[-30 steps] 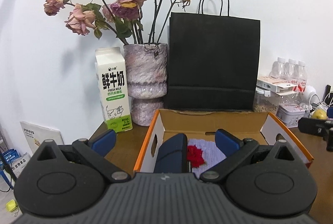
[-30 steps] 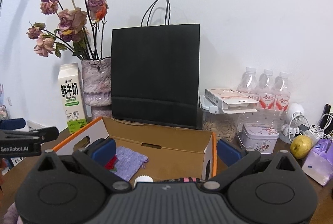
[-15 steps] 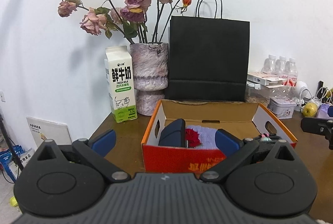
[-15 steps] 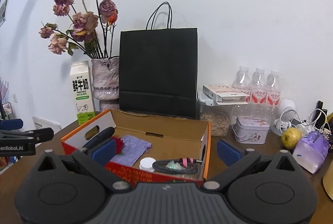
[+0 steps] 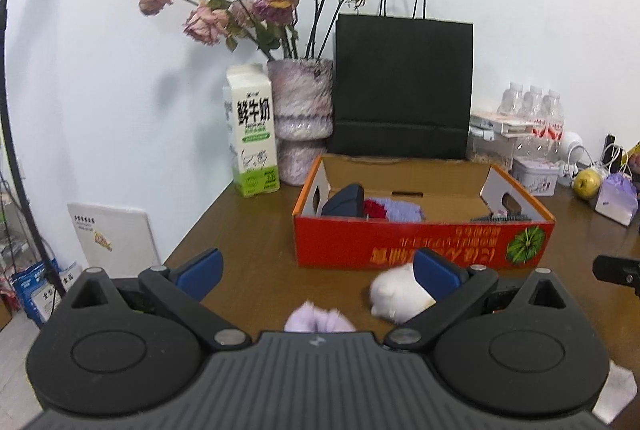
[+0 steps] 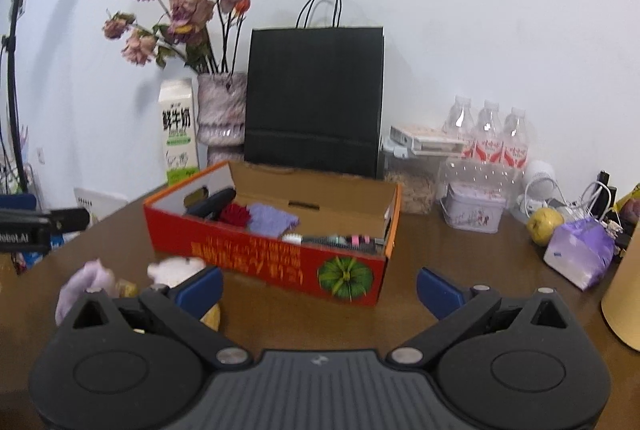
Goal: Organize objects
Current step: 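Withdraw both tools from the box toward the remaining table items, then grasp the white tissue with the right tool while the left tool grasps the lilac wristband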
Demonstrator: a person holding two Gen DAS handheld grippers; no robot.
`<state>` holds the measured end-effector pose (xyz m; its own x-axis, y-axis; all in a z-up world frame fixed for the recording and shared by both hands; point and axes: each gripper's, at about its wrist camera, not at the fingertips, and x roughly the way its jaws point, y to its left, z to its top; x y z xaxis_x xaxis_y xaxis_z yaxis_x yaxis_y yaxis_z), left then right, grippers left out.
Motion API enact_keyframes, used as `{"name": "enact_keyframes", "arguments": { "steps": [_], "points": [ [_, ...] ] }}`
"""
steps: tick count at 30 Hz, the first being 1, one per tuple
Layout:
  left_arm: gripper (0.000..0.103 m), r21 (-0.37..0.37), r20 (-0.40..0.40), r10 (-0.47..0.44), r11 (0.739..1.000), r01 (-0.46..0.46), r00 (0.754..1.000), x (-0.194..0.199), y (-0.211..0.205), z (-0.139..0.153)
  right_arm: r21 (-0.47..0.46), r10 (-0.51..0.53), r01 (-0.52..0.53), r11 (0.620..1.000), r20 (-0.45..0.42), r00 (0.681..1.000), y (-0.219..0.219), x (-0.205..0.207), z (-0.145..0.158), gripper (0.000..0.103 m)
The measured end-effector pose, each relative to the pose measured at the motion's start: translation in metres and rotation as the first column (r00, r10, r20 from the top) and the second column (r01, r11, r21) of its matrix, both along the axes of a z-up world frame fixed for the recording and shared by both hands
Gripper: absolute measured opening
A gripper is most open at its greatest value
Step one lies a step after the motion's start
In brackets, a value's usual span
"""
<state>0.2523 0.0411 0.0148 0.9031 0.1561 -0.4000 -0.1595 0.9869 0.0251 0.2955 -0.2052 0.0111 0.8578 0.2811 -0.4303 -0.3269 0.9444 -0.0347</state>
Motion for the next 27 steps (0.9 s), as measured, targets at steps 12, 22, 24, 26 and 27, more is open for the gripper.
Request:
{"name": "enact_keyframes", "arguments": {
  "steps": [12, 22, 24, 26, 27],
  "points": [
    [0.103, -0.013, -0.071, 0.014, 1.000, -0.015, 0.997, -0.037, 0.004, -0.021, -0.080, 0.038, -0.048, 0.996, -0.116, 0.992, -0.007, -0.038, -0.046, 0.103],
    [0.103, -0.029, -0.126, 0.026, 0.999, -0.030, 0.992, -0.060, 0.006, -0.038, -0.052, 0.120, -0.134, 0.990, -0.225, 0.967, -0.015, -0.047, -0.070, 0.103],
    [0.103, -0.031, -0.128, 0.027, 0.999, -0.031, 0.991, -0.063, 0.005, -0.039, -0.056, 0.139, -0.157, 0.986, -0.249, 0.959, -0.011, -0.043, -0.073, 0.103],
    [0.103, -0.034, -0.128, 0.029, 0.999, -0.033, 0.991, -0.065, 0.004, -0.038, -0.052, 0.159, -0.180, 0.982, -0.274, 0.949, -0.007, -0.038, -0.077, 0.103],
    [0.103, -0.035, -0.128, 0.029, 0.999, -0.034, 0.991, -0.066, 0.004, -0.038, -0.043, 0.171, -0.191, 0.981, -0.286, 0.943, -0.006, -0.036, -0.079, 0.103]
  ]
}}
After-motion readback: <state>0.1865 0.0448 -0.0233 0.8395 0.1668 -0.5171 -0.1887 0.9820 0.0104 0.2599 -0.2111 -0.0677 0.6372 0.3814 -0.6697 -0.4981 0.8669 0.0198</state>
